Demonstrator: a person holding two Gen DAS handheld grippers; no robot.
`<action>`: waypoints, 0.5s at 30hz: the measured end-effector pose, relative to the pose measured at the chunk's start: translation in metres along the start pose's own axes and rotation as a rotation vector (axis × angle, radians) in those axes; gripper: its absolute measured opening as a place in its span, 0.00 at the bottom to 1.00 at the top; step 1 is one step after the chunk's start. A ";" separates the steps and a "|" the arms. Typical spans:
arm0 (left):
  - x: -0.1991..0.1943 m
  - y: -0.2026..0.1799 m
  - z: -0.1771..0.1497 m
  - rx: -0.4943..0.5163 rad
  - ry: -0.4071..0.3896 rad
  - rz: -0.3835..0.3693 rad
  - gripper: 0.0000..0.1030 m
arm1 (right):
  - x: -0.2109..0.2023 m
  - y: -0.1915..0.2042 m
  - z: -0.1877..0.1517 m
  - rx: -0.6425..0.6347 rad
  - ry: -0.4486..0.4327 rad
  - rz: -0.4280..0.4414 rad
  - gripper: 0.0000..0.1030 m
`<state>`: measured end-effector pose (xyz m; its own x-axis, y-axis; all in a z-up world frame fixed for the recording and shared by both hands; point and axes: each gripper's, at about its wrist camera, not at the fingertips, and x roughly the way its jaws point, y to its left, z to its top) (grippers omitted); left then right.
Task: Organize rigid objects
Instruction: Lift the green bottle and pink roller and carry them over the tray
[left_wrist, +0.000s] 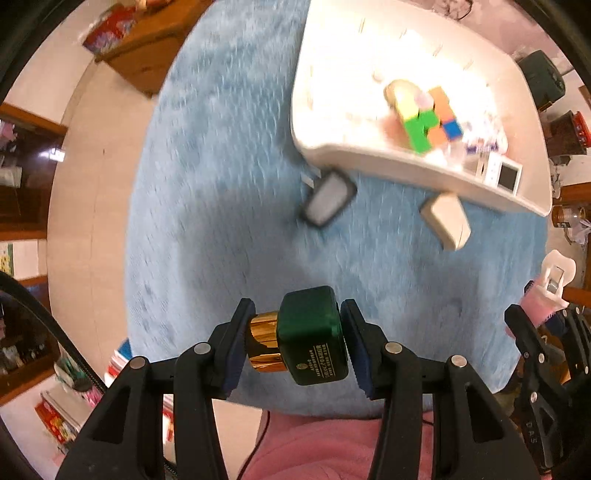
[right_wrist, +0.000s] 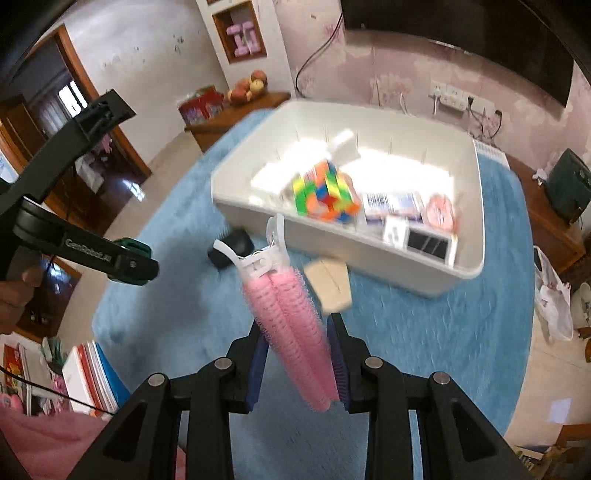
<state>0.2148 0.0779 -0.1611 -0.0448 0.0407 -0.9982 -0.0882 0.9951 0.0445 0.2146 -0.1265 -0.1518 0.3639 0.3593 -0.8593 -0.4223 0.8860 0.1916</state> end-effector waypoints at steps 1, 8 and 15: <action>-0.003 -0.004 0.009 0.009 -0.010 0.001 0.50 | 0.000 0.002 0.005 0.004 -0.013 0.002 0.31; -0.042 -0.008 0.049 0.069 -0.110 0.001 0.50 | -0.003 0.005 0.045 0.019 -0.098 -0.009 0.31; -0.051 -0.008 0.085 0.098 -0.168 -0.007 0.50 | 0.000 -0.004 0.074 0.063 -0.166 -0.037 0.31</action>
<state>0.3027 0.0753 -0.1136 0.1225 0.0398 -0.9917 0.0096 0.9991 0.0413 0.2777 -0.1084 -0.1177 0.5123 0.3645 -0.7776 -0.3546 0.9145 0.1950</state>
